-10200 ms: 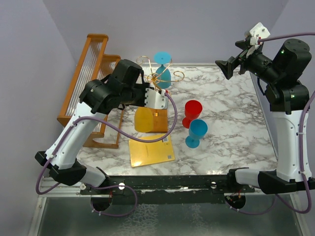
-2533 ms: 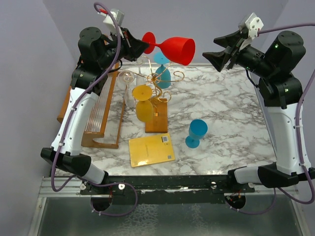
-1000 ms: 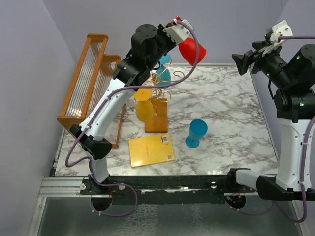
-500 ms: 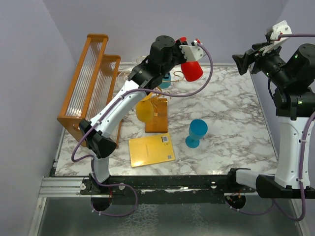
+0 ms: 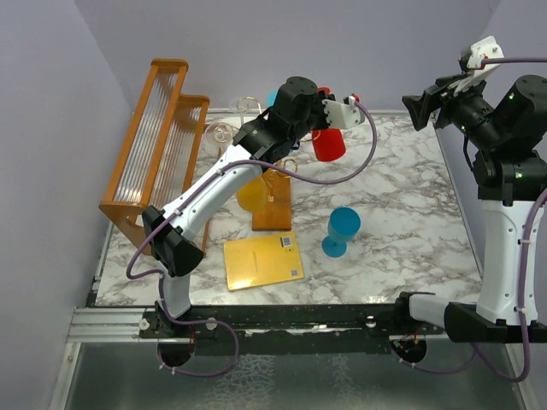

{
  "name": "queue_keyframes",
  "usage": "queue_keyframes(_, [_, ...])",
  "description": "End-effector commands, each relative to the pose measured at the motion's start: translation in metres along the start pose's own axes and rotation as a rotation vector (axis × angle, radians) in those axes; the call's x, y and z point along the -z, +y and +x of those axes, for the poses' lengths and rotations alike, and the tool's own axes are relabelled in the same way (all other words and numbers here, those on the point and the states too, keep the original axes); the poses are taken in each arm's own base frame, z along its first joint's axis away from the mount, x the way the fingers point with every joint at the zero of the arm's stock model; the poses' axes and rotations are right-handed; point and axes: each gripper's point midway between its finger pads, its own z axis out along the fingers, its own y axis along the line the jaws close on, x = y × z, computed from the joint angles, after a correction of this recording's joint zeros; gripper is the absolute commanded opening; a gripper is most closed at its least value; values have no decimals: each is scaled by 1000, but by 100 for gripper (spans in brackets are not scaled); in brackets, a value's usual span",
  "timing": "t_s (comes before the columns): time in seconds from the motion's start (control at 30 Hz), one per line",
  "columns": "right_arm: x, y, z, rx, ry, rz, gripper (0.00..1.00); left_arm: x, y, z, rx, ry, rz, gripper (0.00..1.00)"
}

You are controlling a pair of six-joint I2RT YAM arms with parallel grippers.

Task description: Place the wine glass upside down on the wine glass rack

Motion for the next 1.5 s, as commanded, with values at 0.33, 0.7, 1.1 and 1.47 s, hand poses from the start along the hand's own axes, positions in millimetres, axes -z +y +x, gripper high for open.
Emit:
queue_keyframes(0.33, [2, 5, -3, -9, -22, -25, 74, 39, -15, 3, -48, 50, 89, 0])
queue_keyframes(0.7, [3, 5, -3, -11, -24, -28, 74, 56, -13, 6, -43, 75, 92, 0])
queue_keyframes(1.1, [5, 6, -3, -8, -27, -30, 74, 58, -22, 11, -71, 104, 106, 0])
queue_keyframes(1.47, [4, 7, -2, -11, -26, -39, 74, 70, -23, 9, -104, 119, 119, 0])
